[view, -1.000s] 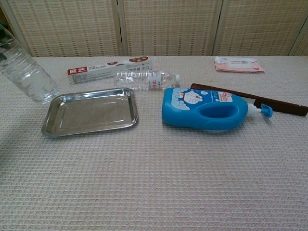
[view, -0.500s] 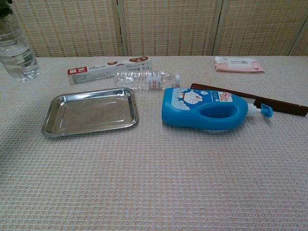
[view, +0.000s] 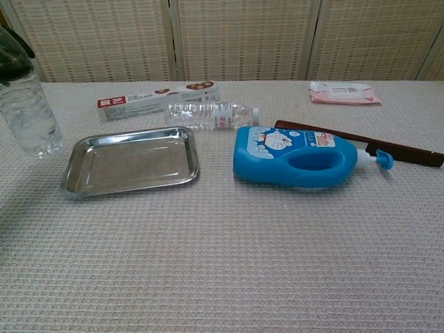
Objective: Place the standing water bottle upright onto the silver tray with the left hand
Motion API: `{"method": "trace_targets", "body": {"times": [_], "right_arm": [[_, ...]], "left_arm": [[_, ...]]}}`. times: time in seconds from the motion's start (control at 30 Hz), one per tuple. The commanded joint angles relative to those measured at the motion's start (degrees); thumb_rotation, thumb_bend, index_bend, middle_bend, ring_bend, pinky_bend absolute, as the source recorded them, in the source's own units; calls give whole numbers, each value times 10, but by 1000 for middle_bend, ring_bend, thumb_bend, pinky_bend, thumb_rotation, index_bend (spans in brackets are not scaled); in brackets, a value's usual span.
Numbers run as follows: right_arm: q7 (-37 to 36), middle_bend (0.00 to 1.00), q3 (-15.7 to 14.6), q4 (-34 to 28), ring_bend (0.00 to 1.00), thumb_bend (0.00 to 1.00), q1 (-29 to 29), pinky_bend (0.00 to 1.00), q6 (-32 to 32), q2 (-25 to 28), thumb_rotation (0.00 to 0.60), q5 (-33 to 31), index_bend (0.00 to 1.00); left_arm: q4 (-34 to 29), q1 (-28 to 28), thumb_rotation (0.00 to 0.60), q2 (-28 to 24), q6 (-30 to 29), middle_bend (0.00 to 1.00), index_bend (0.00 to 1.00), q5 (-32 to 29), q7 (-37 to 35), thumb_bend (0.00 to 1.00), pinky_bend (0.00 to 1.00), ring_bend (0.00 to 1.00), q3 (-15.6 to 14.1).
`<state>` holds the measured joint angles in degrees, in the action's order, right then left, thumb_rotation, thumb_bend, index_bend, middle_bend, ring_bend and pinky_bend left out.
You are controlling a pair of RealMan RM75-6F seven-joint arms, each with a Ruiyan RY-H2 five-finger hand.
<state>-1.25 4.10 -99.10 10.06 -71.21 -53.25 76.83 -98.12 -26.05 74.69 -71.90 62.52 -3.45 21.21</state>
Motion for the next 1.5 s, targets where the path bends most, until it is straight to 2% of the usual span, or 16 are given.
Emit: {"method": "trace_targets", "body": {"times": [0.03,0.17,0.4,0.47,0.57,0.8,1.3,1.5], "right_arm": [[3,110,-1,-1,0,189,1,180,3,0,600,0,39],[5,110,-2,-1,0,190,2,180,3,-1,600,2,39],[6,110,-2,-1,0,189,2,180,4,-3,600,-1,39],[6,110,-2,-1,0,190,2,180,5,-4,600,-1,39],[8,110,-2,0,0,190,4,180,7,-5,600,-4,39],[13,110,-2,0,0,189,5,180,10,-6,600,-7,39],[10,110,-2,1,0,190,7,180,14,-5,600,-8,40],[8,110,-2,1,0,189,8,180,15,-4,600,-9,40]], "left_arm": [[0,-11,600,-9,-36,742,605,22,20,566,543,528,27],[-6,-6,600,-10,-62,742,606,31,31,566,543,528,27],[-3,24,600,13,-32,742,605,10,6,567,542,528,-35],[11,27,600,29,-27,742,605,4,-4,567,542,528,-42],[34,17,600,49,-13,742,605,-3,-17,566,542,528,-36],[70,-22,600,97,-10,742,605,-10,-16,566,541,528,3],[169,-85,600,214,4,743,605,-45,12,567,541,528,30],[201,-98,600,242,13,742,605,-55,18,567,541,528,34]]}}
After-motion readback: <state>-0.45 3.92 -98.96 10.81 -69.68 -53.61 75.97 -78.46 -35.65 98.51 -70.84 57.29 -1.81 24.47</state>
